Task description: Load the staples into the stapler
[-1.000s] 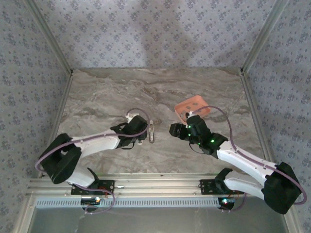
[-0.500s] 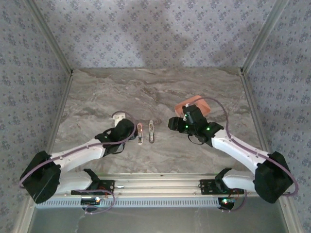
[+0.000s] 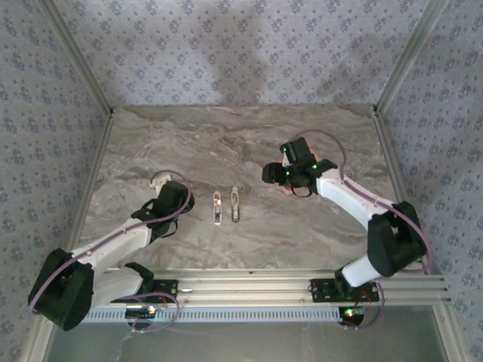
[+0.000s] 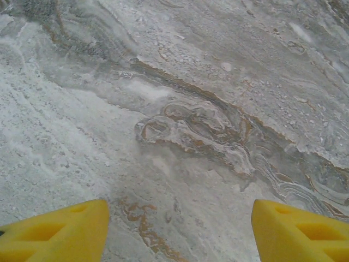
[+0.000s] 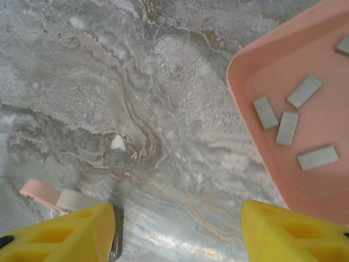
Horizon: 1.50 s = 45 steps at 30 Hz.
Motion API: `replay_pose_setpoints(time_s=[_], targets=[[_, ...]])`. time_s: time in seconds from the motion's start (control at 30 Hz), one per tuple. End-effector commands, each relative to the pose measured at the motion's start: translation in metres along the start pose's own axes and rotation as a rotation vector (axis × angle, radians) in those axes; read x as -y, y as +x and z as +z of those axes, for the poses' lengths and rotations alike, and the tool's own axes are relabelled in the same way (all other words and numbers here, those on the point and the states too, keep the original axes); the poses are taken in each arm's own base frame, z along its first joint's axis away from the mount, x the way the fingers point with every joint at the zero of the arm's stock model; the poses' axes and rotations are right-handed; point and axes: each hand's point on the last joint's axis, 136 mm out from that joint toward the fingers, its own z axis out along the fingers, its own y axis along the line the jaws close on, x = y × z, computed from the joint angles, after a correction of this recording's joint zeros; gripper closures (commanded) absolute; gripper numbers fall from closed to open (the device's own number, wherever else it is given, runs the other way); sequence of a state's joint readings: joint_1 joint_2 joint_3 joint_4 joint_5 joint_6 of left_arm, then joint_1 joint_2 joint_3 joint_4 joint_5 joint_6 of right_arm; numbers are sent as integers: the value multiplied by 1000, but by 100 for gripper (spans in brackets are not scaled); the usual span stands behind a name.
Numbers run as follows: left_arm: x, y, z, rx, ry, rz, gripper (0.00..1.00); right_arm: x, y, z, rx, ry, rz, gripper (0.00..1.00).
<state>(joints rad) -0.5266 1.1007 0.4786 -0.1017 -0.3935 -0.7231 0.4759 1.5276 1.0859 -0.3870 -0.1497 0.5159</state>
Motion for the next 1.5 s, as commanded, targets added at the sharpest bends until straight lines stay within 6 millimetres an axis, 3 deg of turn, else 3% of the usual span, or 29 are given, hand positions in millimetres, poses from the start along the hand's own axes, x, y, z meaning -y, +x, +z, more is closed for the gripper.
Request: replay_pose_setpoints(time_s=[0.0, 0.2, 0.37, 0.63, 0.9, 1.47], targets=[[-1, -3, 1, 6, 19, -3, 30, 4, -8, 9, -69, 23, -65, 35], [-12, -4, 5, 1, -3, -16, 30, 2, -30, 36, -123, 58, -124, 33], [-20, -4, 7, -5, -22, -22, 30, 30, -38, 54, -195, 223, -157, 32], [-27, 0, 11, -17, -32, -37, 30, 48, -22, 72, -298, 289, -162, 31], [-23, 1, 16, -36, -22, -35, 30, 48, -4, 75, -347, 265, -152, 34], [-19, -4, 9, -19, 9, -46, 30, 37, 38, 53, -378, 235, -131, 36]])
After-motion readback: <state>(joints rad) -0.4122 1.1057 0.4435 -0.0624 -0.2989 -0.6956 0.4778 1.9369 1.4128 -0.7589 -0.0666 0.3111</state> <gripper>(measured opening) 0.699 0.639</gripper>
